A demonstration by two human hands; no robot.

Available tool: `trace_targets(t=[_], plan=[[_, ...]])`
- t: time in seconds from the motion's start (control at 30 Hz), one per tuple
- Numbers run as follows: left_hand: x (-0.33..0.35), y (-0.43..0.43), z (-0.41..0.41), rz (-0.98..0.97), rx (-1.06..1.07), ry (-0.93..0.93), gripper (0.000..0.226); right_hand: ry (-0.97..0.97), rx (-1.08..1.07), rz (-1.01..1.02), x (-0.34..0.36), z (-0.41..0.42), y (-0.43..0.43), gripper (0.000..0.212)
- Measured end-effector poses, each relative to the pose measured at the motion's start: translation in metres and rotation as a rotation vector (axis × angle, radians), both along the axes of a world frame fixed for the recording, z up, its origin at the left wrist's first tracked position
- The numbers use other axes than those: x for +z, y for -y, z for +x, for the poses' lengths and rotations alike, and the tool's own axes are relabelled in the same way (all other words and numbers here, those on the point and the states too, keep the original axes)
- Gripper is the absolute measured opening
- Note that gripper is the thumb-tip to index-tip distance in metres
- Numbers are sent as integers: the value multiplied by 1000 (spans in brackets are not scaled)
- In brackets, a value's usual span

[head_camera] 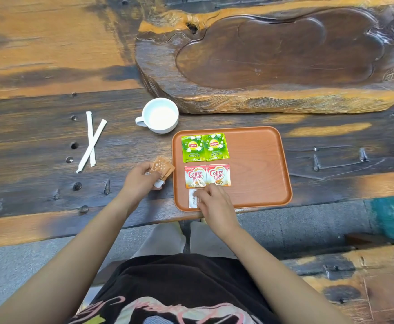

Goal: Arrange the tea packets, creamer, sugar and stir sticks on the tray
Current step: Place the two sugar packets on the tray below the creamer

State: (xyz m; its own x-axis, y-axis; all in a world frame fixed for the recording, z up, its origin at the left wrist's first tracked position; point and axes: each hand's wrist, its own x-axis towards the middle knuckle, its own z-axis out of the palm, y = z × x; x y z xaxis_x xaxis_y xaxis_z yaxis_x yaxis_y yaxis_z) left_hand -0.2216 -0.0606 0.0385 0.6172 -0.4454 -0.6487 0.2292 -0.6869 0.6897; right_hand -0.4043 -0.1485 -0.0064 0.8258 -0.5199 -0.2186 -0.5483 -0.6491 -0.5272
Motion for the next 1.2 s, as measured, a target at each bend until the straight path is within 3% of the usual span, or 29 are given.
trace_targets(t=[0.27,0.5,0.57,0.7,0.77,0.9,1.03,1.2], plan=[[1,5,-9,-14,-3,-31,18,87,25,2,-11,-1,1,29],[3,16,-21,-43,-177,-27,14,106,119,69,-14,-4,9,24],[4,20,-25,-66,-248,-32,15,127,15,232,-3,-2,14,21],[9,33,-37,-120,-370,-27,20,254,-447,767,21,5,30,8],[11,42,-47,-149,-382,-19,22,283,-496,899,26,4,39,12],[6,50,-62,-159,-232,-10,22,308,-613,862,28,-12,63,13],[-12,26,-78,-3,-358,290,19,131,-714,758,17,-39,77,22],[-29,3,-93,40,-506,444,27,-23,-650,686,7,-41,65,17]])
